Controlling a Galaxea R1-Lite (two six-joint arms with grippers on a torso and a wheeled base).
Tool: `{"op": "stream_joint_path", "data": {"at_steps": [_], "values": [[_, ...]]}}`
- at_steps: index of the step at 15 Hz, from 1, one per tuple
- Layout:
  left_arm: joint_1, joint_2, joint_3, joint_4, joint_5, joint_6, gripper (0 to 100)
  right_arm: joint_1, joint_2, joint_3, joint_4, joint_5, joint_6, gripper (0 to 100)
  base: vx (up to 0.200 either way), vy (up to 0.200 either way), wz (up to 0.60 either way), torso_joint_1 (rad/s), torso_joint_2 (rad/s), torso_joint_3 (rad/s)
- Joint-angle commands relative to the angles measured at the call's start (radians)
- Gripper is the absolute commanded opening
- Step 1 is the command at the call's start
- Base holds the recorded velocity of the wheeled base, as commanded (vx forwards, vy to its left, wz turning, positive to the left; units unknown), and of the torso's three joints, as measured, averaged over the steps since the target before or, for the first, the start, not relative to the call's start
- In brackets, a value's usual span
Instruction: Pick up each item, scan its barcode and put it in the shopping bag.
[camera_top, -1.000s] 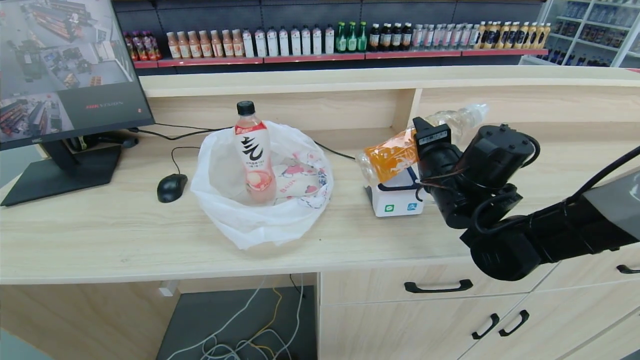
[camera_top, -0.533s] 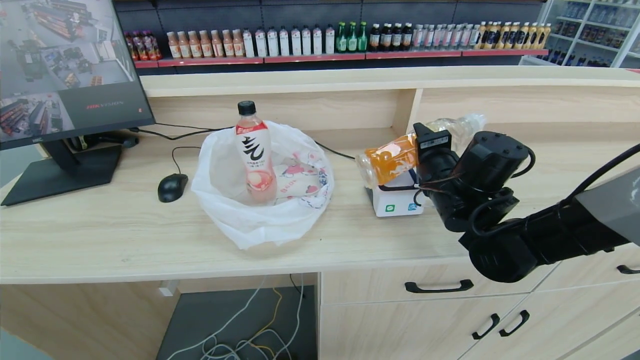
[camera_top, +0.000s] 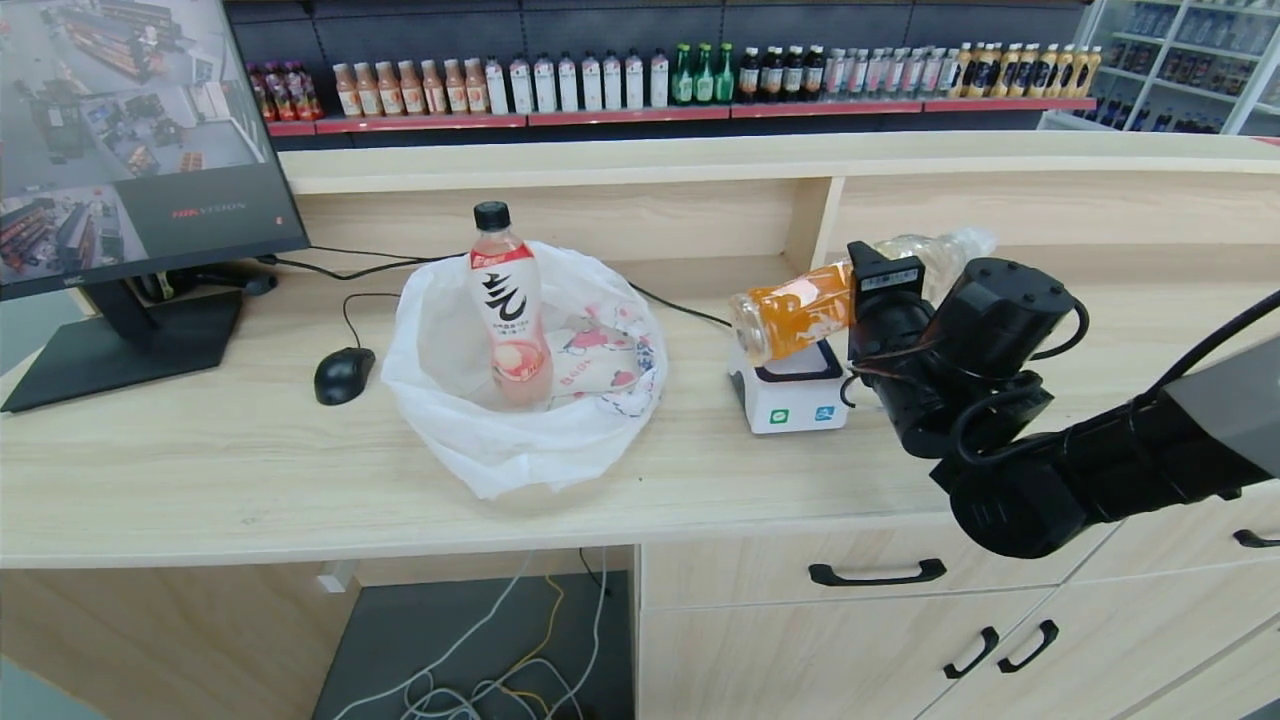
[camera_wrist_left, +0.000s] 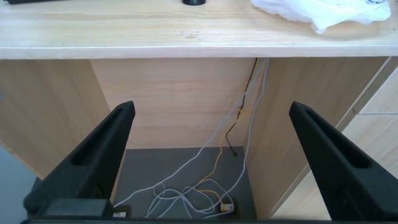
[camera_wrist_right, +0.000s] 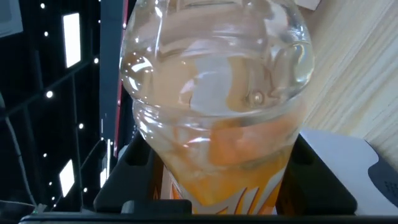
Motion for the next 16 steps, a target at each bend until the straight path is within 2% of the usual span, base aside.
{"op": "stream_joint_path", "data": {"at_steps": [1, 16], "values": [[0.000, 0.000, 0.000, 0.000, 0.000, -0.001, 100, -0.007, -0.002, 0.000, 0.000, 0.001, 0.002, 0, 0.000, 0.000, 0.00, 0.000, 0.00, 0.000], [0.000, 0.000, 0.000, 0.002, 0.000, -0.007, 100, -0.019, -0.015, 0.022, -0.003, -0.001, 0.011, 0, 0.000, 0.000, 0.00, 0.000, 0.00, 0.000]]}}
